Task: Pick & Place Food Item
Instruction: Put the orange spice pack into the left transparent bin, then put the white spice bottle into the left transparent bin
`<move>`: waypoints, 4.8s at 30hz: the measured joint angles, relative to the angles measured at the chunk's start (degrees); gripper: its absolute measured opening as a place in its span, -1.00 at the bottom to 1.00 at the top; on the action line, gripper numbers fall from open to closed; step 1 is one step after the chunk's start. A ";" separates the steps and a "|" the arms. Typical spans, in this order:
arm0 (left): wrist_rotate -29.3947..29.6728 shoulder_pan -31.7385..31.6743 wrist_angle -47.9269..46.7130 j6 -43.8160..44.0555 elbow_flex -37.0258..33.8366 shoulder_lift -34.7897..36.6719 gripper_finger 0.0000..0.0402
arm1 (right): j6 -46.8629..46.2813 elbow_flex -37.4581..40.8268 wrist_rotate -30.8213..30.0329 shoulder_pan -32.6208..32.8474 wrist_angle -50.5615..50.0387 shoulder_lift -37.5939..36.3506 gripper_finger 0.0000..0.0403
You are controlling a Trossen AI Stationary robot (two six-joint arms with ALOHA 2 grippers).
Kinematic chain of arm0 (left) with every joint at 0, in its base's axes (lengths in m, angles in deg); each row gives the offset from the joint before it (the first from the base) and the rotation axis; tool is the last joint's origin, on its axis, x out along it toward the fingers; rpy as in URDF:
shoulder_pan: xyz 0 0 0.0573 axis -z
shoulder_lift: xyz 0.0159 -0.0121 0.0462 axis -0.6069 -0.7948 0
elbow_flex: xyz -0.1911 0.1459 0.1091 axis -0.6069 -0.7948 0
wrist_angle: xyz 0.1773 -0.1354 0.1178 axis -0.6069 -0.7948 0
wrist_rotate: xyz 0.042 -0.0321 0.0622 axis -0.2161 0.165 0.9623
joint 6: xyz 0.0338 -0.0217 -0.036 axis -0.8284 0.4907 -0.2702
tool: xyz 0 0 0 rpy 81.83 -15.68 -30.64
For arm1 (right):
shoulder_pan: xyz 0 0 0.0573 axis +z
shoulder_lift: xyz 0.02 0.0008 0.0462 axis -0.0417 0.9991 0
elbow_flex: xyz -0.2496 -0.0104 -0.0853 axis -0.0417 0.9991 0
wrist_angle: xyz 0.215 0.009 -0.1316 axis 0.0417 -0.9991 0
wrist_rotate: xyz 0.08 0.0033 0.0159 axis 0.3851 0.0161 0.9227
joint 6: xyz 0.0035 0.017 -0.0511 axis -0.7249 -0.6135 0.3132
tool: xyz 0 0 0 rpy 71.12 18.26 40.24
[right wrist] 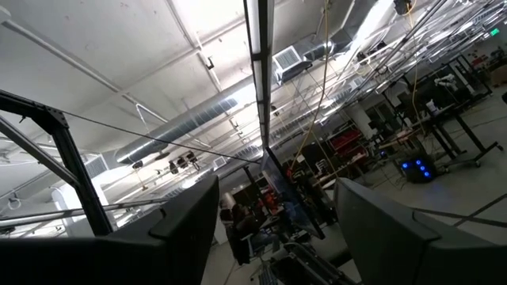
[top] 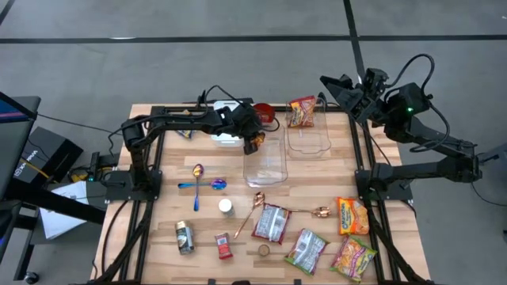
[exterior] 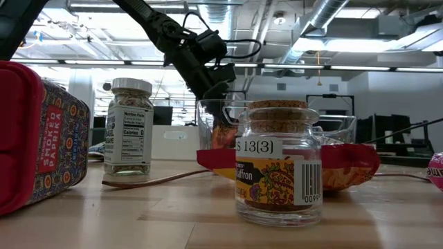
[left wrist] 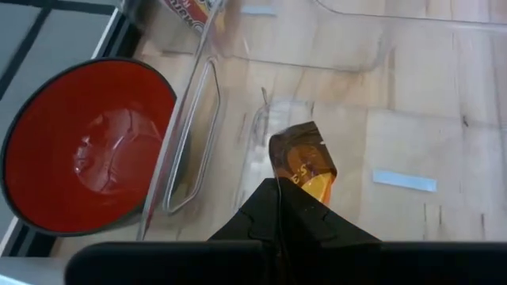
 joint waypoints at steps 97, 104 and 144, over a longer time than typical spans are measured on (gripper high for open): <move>-3.88 38.30 -24.47 -1.18 -10.37 22.26 0.66 | 1.06 0.04 3.15 -0.97 -1.17 -0.47 0.21; -2.63 38.25 -18.33 -1.22 -15.38 22.32 0.65 | -0.48 0.07 3.26 -3.19 -1.32 -0.75 0.21; 0.15 37.22 -15.99 3.37 -17.62 23.77 -0.01 | -0.07 0.00 4.55 -4.39 -2.59 -0.70 0.21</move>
